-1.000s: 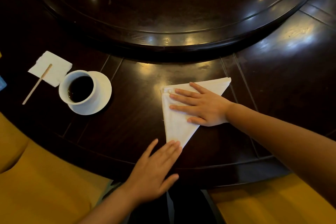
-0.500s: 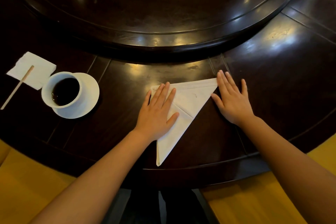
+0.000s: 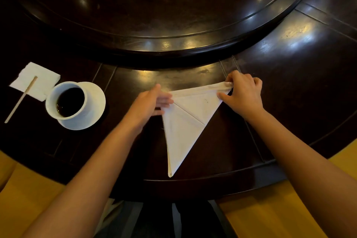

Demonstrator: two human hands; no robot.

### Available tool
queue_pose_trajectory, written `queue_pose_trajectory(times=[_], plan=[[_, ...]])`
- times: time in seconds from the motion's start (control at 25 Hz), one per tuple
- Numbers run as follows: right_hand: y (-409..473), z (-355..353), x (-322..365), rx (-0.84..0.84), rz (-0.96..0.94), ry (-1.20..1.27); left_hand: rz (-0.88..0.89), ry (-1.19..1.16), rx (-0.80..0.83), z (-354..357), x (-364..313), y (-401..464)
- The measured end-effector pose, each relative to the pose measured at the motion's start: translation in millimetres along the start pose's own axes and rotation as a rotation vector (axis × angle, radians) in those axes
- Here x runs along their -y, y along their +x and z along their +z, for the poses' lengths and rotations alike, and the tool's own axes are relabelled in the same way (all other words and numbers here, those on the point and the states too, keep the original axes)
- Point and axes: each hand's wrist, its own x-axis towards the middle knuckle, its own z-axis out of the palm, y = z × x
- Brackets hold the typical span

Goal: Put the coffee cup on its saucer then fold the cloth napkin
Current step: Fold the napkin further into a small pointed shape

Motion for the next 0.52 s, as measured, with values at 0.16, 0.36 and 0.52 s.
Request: queue_pose_trajectory(times=[0.16, 0.36, 0.52], plan=[[-3.0, -10.4, 10.6, 0.044, -0.019, 0.186, -0.267, 0.012, 0.262, -12.0, -11.2, 10.5], [-14.6, -35.9, 30.8, -0.031, -0.135, 0.299, -0.339, -0.108, 0.33, -20.4, -8.8, 20.4], [-36.0, -56.7, 52.4, -0.121, -0.346, 0.388, -0.377, -0.094, 0.393, -23.8, -13.3, 24.3]])
